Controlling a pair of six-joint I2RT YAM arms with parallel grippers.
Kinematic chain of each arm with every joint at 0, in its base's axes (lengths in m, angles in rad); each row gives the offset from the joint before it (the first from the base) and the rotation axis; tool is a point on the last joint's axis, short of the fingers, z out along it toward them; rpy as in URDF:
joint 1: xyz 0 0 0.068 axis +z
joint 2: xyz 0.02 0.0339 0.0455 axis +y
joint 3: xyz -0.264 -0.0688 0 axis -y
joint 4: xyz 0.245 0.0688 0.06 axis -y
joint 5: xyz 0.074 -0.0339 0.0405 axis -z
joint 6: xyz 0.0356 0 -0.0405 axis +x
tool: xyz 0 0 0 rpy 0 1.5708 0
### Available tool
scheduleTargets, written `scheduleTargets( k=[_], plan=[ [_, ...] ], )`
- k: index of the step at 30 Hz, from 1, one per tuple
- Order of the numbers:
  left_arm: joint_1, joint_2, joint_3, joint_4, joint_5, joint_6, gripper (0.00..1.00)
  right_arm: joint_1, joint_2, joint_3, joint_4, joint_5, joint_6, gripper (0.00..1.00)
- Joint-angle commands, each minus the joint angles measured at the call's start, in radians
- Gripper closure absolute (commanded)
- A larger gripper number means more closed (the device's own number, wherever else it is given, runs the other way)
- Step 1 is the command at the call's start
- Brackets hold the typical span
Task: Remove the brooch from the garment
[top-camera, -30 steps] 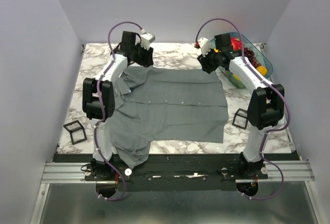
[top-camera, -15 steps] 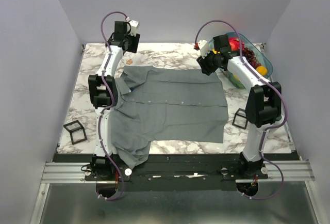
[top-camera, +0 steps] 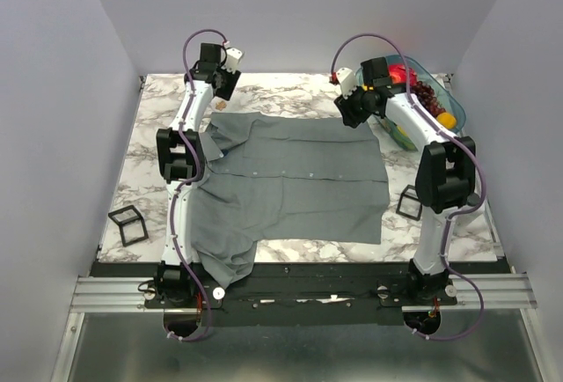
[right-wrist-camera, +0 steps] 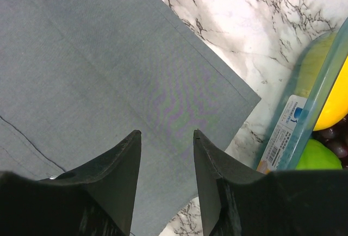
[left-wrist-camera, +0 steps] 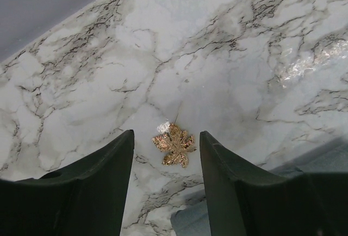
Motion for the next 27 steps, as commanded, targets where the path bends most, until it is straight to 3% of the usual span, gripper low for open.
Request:
scheduleTargets(
  k=[1,6,19,27],
  plan=[
    [0.004,0.044,0.037,-0.04,-0.072,0.082,0.4,0.003,0.043,0.071,-0.061,-0.007,0.011,0.48],
    [0.007,0.062,0.049,-0.055,-0.105,0.166,0.42,0.005,0.06,0.108,-0.087,0.002,0.013,0.49],
    [-0.013,0.061,0.011,-0.1,-0.055,0.287,0.33,0.011,0.097,0.157,-0.108,0.016,0.031,0.48],
    [-0.037,0.09,0.009,-0.196,-0.078,0.389,0.36,0.019,0.097,0.16,-0.117,0.017,0.027,0.49]
  ],
)
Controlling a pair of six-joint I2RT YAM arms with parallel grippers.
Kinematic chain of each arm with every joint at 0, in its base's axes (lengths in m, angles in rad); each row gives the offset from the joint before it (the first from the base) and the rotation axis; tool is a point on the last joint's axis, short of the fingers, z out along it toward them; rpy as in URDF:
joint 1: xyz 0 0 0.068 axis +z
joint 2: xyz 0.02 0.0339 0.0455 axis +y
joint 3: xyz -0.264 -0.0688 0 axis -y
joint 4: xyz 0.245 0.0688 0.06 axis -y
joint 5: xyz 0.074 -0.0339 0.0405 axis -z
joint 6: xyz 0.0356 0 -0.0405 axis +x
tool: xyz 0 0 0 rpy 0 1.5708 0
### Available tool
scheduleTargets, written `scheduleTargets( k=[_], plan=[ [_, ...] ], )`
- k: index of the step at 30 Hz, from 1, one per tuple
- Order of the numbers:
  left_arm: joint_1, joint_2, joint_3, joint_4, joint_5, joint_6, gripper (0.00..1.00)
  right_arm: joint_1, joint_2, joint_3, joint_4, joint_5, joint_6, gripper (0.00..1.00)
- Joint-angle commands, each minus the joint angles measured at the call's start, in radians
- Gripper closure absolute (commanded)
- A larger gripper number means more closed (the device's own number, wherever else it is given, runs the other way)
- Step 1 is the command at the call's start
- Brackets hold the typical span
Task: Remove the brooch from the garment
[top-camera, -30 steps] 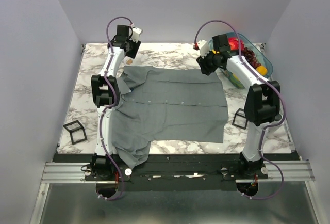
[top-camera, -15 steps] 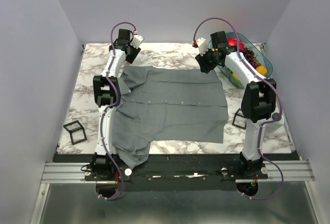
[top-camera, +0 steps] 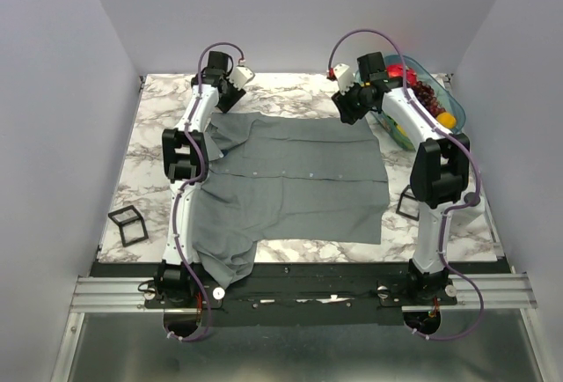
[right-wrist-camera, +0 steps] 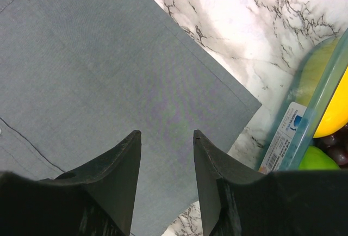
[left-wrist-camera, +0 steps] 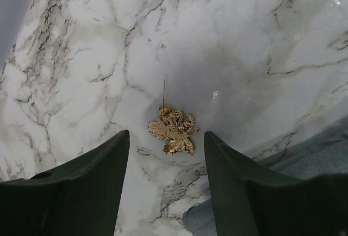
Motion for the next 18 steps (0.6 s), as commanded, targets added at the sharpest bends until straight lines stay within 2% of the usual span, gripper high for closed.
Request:
scheduleTargets(
  k=[1,7,13,18],
  plan=[
    [-0.015,0.038,-0.001,-0.117,-0.005,0.072,0.38,0.008,0.03,0.036,-0.037,0.019,0.008,0.49],
    [-0.019,0.063,-0.004,-0.223,0.004,0.098,0.46,0.008,0.035,0.058,-0.046,0.013,0.008,0.49],
    [-0.016,0.086,-0.006,-0.335,0.004,0.129,0.48,0.008,0.043,0.076,-0.072,0.01,0.006,0.49],
    [0.002,0.083,-0.004,-0.34,0.015,0.106,0.46,0.01,0.044,0.081,-0.077,0.007,0.012,0.5]
  ],
)
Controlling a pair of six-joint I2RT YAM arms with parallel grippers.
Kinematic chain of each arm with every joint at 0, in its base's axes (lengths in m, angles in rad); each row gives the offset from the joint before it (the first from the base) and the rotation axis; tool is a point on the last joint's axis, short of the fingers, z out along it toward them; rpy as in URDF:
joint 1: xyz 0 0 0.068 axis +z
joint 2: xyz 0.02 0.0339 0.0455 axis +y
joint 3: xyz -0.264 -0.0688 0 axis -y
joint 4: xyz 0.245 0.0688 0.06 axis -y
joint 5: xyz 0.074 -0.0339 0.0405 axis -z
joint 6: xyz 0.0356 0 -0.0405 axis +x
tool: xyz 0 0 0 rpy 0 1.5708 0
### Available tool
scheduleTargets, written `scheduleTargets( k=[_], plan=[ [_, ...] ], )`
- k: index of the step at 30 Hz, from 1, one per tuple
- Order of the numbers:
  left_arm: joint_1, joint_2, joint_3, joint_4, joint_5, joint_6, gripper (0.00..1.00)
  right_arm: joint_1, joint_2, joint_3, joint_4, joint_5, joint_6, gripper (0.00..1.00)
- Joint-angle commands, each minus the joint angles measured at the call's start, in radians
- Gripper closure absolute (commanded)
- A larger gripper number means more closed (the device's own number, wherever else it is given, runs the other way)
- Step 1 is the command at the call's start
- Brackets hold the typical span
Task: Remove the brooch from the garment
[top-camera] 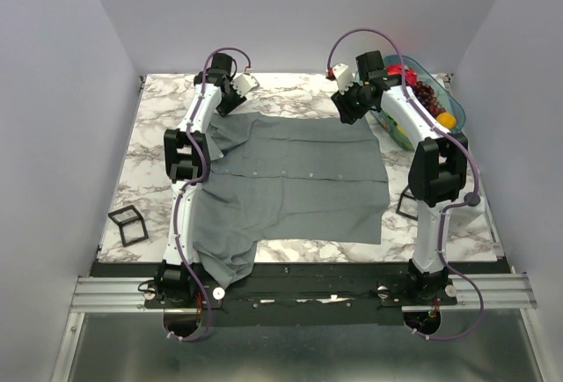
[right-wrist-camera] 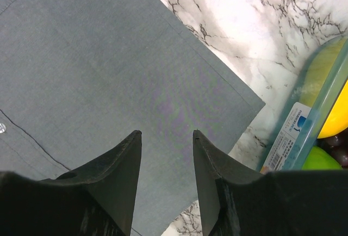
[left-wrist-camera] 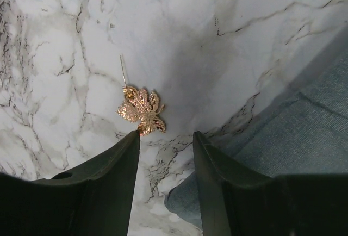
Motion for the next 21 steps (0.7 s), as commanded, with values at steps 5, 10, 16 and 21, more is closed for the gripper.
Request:
scheduleTargets(
  k=[5,10,16,21],
  plan=[
    [0.076,-0.026,-0.097,-0.032,0.173,-0.118,0.58,0.009,0.006,0.022,-0.023,0.012,0.015,0.5],
    [0.114,-0.212,-0.298,0.234,0.435,-0.145,0.58,0.015,-0.004,0.001,-0.023,0.015,0.012,0.5],
    [0.112,-0.176,-0.202,0.382,0.341,-0.314,0.61,0.018,-0.004,0.011,-0.017,0.026,0.009,0.5],
    [0.101,-0.097,-0.119,0.409,0.252,-0.299,0.61,0.02,-0.011,-0.008,-0.016,0.03,0.003,0.5]
  ],
)
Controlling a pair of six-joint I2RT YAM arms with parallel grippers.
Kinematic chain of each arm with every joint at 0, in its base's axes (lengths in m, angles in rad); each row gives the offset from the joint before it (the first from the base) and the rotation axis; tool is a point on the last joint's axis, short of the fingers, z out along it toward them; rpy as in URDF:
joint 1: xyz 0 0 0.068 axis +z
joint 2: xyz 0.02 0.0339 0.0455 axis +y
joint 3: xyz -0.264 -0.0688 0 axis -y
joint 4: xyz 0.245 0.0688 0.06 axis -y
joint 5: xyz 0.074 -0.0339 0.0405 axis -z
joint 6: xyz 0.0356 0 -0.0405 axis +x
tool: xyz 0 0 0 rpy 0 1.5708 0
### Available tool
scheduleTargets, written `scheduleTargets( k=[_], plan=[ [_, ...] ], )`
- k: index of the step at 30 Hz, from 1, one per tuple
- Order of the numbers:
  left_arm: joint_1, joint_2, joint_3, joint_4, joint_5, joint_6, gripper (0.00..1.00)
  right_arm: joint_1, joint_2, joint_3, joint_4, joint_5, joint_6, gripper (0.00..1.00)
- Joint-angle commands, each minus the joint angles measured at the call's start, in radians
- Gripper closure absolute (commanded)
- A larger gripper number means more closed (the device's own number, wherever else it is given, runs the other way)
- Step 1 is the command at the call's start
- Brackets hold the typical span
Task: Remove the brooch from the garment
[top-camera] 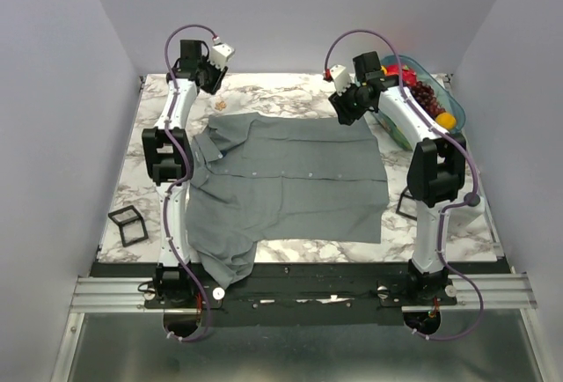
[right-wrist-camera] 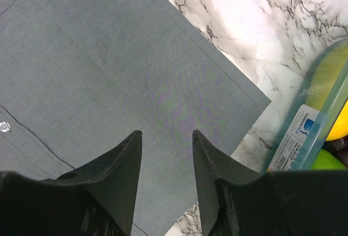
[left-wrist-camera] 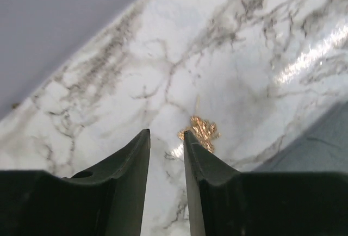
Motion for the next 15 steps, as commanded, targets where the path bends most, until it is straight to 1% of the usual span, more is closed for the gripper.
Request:
scheduleTargets(
  k=[1,6,10,15],
  plan=[
    [-0.022,0.043,0.019,0.098,-0.063,-0.015,0.6,0.006,-0.017,-0.012,-0.011,0.026,-0.004,0.5],
    [-0.028,0.068,0.028,0.075,-0.1,0.04,0.6,0.005,-0.012,-0.012,-0.011,0.03,-0.006,0.5],
    [-0.04,0.1,0.054,-0.002,-0.117,0.147,0.6,0.006,-0.001,-0.002,-0.011,0.03,-0.006,0.5],
    [-0.062,0.123,0.057,-0.055,-0.152,0.236,0.6,0.006,0.011,0.004,-0.014,0.028,-0.006,0.5]
  ],
)
